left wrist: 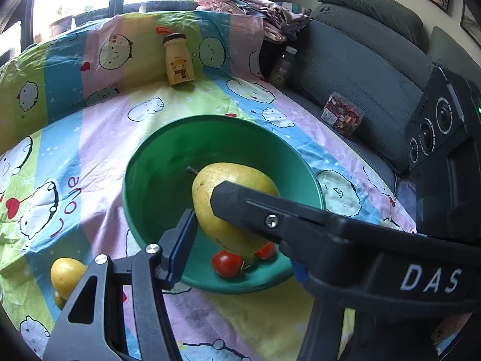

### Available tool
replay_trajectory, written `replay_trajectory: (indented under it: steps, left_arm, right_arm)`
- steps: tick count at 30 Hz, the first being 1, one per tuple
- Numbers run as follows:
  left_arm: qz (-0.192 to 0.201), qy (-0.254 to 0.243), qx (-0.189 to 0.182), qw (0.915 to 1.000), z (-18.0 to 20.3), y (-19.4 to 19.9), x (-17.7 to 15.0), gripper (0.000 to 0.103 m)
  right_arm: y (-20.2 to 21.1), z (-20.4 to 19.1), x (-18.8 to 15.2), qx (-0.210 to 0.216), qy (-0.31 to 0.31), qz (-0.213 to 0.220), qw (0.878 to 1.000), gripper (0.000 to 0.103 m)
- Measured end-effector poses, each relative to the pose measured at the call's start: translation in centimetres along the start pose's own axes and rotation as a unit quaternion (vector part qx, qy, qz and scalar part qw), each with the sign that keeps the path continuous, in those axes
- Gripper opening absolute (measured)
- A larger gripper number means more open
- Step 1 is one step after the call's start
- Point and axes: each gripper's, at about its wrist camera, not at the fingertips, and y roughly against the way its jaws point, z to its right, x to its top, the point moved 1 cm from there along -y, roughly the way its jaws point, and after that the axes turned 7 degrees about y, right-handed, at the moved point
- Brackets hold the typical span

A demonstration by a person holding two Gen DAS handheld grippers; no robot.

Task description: Organize fruits

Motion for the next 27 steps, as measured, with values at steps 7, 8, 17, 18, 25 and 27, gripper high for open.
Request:
replay_trajectory:
  steps: [7,8,17,18,25,27]
  left_arm:
    - [-0.023,0.009,-0.013,0.9996,0.4,-1.7,-0.1,0.057]
    - [-0.025,0.011,-0.013,0.9995,0.4,-1.9,-0.1,0.057]
    - [-0.024,0.042,-0.013,0.9987,-0.4,-2.4,-0.2,0.056]
    - [-0.024,0.037,-0.009,0.9990,-0.3,-2.3,-0.2,0.057]
    - [-0.018,0.052,0.002,0.9985,-1.0,-1.1,-0.5,0.058]
    - [-0.007,0.064,0.003,0.9979,-1.6,-0.1,-0.6,0.061]
  right_arm:
    - [-0.4,1.7,0.3,-0.027,-0.025,-0.012,0.999,0.059]
    - [-0.4,1.9,0.3,-0.029,-0.028,-0.013,0.999,0.059]
    - [-0.5,2.2,0.4,-0.046,-0.033,-0.012,0.998,0.059]
    - [-0.5,2.2,0.4,-0.056,-0.032,-0.013,0.998,0.059]
    - [-0.3,2.7,0.3,-0.062,-0.039,-0.011,0.997,0.059]
    - [-0.1,2.5,0.3,-0.058,-0.037,-0.006,0.998,0.059]
